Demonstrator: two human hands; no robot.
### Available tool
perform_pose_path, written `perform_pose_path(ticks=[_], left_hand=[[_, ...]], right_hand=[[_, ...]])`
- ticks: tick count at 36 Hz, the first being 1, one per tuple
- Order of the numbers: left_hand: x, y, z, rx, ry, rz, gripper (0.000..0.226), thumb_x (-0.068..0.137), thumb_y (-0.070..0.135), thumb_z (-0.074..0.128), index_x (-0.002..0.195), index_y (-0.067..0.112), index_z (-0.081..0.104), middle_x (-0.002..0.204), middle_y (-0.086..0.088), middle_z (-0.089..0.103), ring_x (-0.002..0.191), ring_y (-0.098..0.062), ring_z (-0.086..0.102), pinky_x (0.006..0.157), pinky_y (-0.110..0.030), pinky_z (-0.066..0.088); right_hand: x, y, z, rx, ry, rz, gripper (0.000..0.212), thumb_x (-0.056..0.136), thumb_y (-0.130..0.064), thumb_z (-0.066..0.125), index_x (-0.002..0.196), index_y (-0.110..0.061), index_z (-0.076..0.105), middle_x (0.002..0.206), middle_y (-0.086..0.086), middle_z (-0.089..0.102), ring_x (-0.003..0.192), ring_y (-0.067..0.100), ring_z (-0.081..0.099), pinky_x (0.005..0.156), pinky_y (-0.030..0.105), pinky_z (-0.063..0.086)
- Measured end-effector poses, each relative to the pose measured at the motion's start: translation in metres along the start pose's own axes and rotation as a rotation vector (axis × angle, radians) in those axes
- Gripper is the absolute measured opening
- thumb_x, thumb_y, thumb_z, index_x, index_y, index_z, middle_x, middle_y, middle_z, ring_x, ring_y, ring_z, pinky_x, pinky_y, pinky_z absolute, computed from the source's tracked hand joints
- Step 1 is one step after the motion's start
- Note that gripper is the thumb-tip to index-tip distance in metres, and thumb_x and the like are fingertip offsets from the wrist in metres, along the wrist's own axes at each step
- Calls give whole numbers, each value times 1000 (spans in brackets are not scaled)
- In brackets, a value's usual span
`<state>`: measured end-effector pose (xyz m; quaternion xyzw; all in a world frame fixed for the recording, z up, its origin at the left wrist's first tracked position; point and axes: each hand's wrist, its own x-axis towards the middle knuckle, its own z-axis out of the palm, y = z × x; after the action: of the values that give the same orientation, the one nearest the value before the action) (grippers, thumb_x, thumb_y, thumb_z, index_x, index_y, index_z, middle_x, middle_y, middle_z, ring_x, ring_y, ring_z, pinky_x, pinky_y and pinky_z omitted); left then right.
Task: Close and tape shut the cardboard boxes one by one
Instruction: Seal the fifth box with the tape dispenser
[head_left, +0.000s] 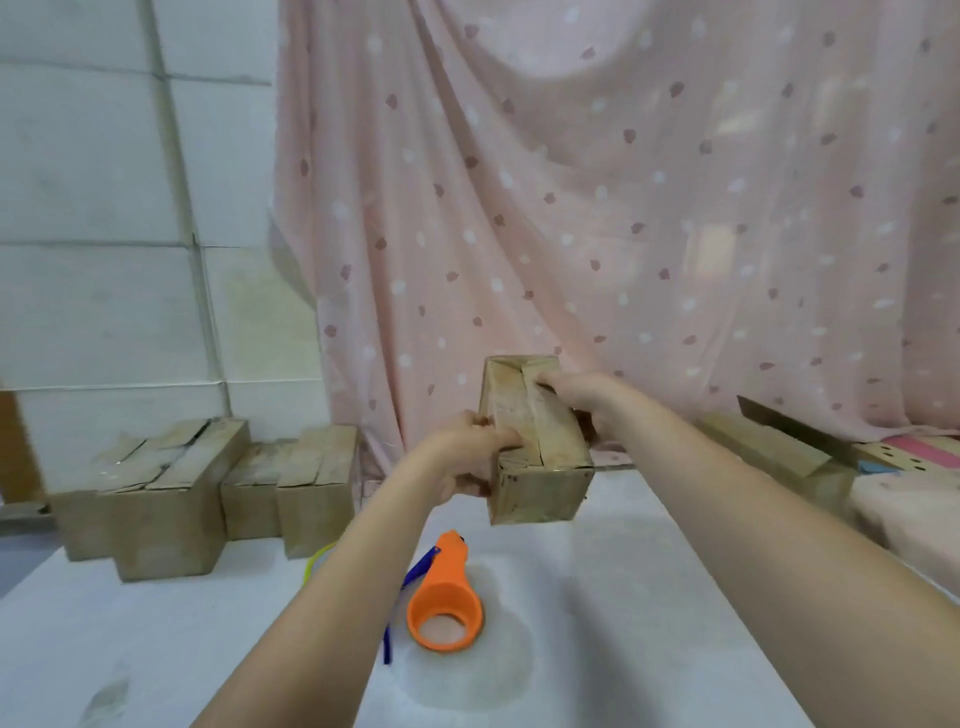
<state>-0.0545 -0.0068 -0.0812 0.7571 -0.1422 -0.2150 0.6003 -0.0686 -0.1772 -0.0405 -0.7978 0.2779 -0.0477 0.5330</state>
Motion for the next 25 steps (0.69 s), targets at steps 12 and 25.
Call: perform_pose_path(ticks=[12, 25], left_hand=[[34, -31, -88, 113, 339, 38, 33, 84, 34, 72, 111, 19, 61, 97, -4, 72, 82, -21, 68, 70, -34, 60], [35, -31, -114, 201, 236, -209, 42, 93, 41, 63, 115, 5, 59, 90, -21, 67, 60, -29, 66, 71, -50, 62]], right_hand=[[59, -35, 119, 62, -62, -35, 38, 94, -38, 56, 107, -3, 60, 100, 22, 69, 77, 39, 71, 53, 50, 59], [90, -44, 143, -284, -339, 265, 56, 97, -51, 54, 124, -2, 56, 122, 23, 67, 109, 39, 68, 92, 52, 56]])
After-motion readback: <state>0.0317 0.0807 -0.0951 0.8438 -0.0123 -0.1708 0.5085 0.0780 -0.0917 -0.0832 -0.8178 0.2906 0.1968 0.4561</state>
